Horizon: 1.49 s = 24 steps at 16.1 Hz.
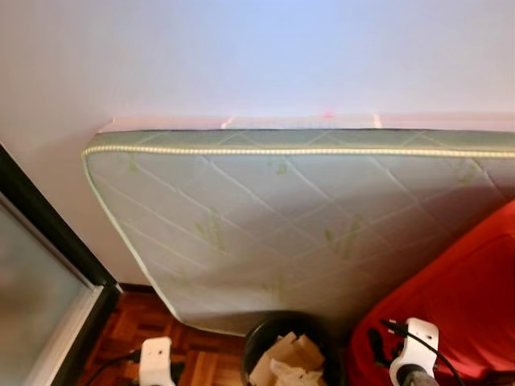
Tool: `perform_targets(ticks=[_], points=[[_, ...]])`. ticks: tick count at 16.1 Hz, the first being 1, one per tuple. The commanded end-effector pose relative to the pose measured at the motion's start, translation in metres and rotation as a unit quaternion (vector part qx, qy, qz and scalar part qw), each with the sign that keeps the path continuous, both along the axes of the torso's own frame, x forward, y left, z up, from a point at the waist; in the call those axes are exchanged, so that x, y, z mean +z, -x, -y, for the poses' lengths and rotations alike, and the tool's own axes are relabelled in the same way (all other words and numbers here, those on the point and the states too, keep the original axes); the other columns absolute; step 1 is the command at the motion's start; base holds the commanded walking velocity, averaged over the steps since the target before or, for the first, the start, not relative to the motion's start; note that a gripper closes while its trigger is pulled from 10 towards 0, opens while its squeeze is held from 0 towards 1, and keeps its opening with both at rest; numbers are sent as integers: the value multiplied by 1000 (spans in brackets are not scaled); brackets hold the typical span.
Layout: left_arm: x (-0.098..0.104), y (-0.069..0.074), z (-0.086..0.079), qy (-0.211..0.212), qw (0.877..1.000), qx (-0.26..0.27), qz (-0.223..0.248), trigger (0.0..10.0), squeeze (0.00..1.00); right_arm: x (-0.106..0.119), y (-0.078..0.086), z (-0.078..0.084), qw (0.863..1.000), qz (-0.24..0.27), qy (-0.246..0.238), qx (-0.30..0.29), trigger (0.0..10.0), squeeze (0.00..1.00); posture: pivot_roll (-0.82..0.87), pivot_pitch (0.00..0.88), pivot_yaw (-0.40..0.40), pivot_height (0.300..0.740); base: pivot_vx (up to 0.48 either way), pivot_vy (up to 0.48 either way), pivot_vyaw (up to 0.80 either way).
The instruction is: Clean up the room
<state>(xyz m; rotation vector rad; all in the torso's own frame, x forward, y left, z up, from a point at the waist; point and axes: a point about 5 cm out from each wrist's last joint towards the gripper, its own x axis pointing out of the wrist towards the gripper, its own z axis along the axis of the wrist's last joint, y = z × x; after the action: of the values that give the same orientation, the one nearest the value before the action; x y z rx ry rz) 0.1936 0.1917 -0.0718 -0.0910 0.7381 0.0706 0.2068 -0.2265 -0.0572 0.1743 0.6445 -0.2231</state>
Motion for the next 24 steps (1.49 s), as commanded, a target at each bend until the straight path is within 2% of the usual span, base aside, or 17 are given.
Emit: perform_targets(ticks=[1,5,8,10,11,12,14,15,18,19,20,22,24], points=[[-1,-1,6,-1,1000,-7,-3,10000,0,10,-10,1,999,41,12,25,10000,0,35,0,-1,713,0,0,0],[2,-6,11,-9,999,-31,12,10000,0,25,-14,5,991,112,33,61,10000,0,20,0,-25,713,0,0,0],[2,-4,8,-11,999,-28,13,10000,0,34,-4,10,984,151,56,71,10000,0,18,0,-27,713,0,0,0],[1,-1,6,-14,999,-29,17,10000,0,40,11,12,980,172,59,76,10000,0,19,0,-26,713,0,0,0],[1,1,3,-17,999,-27,18,10000,0,39,32,15,982,165,59,70,10000,0,27,0,-25,713,0,0,0],[0,4,0,-19,999,-24,18,10000,0,33,53,18,986,141,58,71,10000,0,28,0,-24,713,0,0,0],[-1,7,-4,-23,999,-23,16,10000,0,22,73,18,990,99,53,82,10000,0,27,0,-17,713,0,0,0],[-2,11,-7,-26,999,-21,13,10000,0,8,86,24,996,41,55,55,10000,0,30,0,-12,713,0,0,0],[-2,13,-11,-27,999,-15,14,10000,0,-2,99,33,998,-7,54,17,10000,0,38,0,-4,713,0,0,0],[-2,14,-11,-27,999,-14,12,10000,0,-14,111,38,996,-60,58,10,10000,0,41,0,-4,713,0,0,0],[-3,15,-12,-26,1000,-13,10,10000,0,-20,117,39,994,-89,61,10,10000,0,53,0,1,713,0,0,0],[-4,17,-13,-26,1000,-7,2,10000,0,-29,119,34,988,-132,68,31,10000,0,69,0,20,713,0,0,0],[-5,19,-15,-25,1000,-3,-5,10000,0,-32,112,30,987,-142,67,30,10000,0,59,0,30,713,0,0,0]])
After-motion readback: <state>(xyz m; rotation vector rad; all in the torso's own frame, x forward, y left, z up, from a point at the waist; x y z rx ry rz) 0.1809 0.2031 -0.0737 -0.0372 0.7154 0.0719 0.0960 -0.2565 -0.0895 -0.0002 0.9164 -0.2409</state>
